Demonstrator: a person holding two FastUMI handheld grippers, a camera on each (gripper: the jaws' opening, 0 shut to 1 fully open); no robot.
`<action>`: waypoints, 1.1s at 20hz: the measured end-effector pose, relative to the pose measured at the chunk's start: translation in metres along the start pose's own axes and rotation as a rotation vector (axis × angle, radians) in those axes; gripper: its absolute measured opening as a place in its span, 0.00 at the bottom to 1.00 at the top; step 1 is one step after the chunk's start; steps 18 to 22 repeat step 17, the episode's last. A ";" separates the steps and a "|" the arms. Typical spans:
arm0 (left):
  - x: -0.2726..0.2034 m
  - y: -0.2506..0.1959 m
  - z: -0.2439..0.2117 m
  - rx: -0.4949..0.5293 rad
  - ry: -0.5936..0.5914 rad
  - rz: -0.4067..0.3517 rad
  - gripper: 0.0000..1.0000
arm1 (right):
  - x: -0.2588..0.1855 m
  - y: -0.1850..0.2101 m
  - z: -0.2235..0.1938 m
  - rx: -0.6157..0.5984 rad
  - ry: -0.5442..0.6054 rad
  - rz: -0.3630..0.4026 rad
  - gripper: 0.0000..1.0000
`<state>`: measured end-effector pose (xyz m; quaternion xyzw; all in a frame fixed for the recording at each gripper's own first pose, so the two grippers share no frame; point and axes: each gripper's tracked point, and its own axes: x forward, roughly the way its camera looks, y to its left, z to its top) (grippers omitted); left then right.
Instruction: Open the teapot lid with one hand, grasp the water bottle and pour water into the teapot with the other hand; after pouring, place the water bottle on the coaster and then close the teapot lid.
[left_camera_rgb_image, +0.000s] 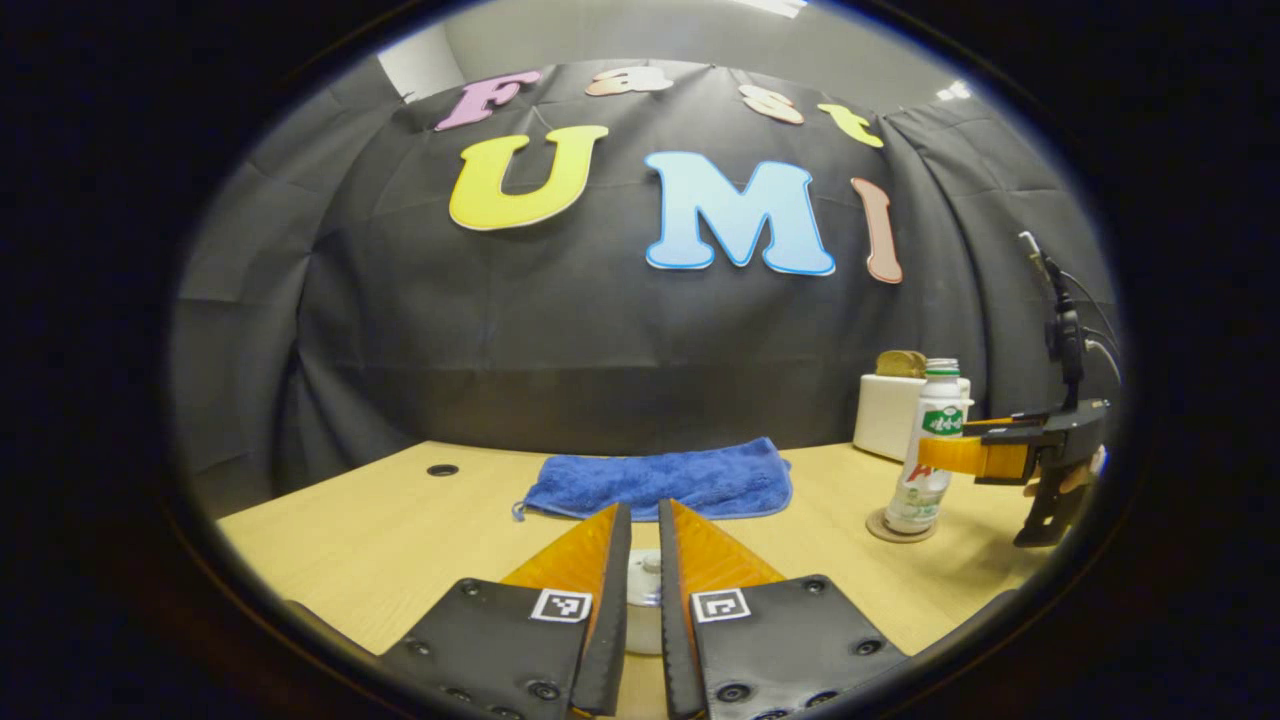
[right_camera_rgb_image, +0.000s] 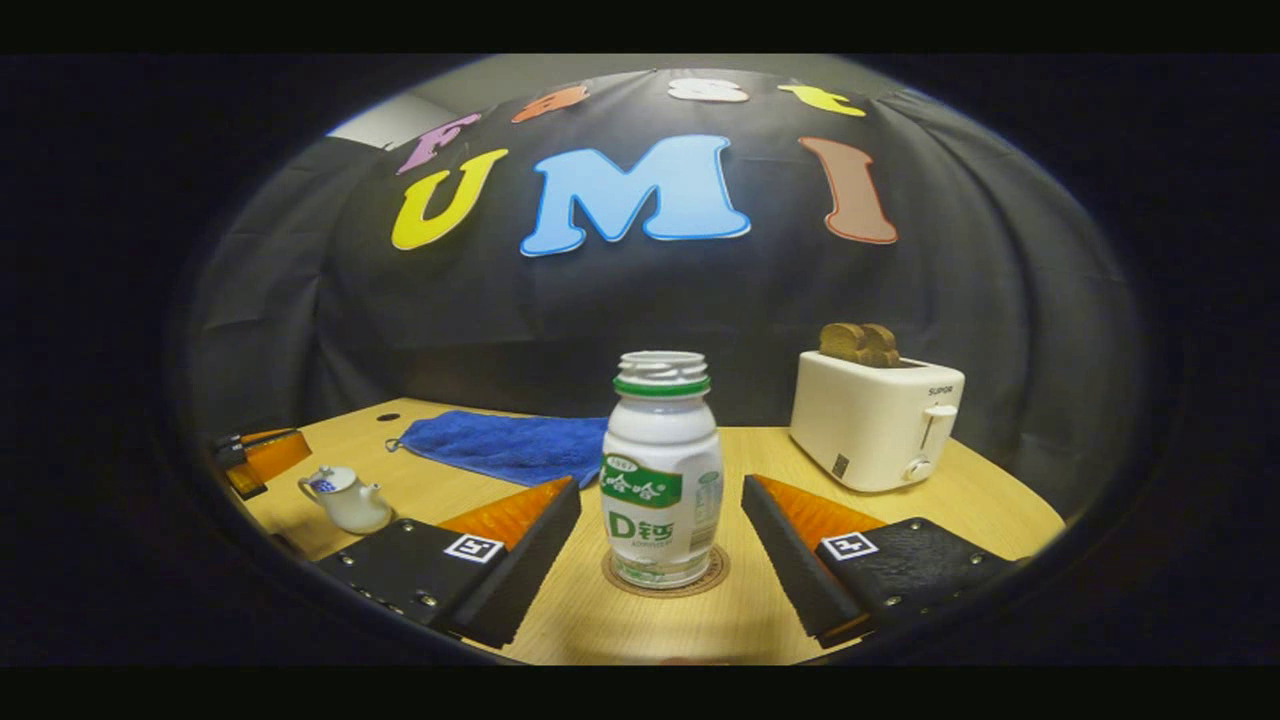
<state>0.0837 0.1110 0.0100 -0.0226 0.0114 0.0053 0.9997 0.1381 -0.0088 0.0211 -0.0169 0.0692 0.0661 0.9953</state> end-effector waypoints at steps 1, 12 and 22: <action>-0.003 -0.004 0.001 0.001 -0.004 -0.002 0.24 | -0.005 0.000 0.002 0.005 -0.009 -0.003 1.00; -0.085 -0.102 0.007 -0.010 -0.012 -0.069 0.24 | -0.111 -0.003 0.005 0.013 -0.121 -0.085 0.99; -0.105 -0.129 0.002 -0.012 -0.013 -0.071 0.24 | -0.145 -0.003 -0.007 0.012 -0.147 -0.116 0.99</action>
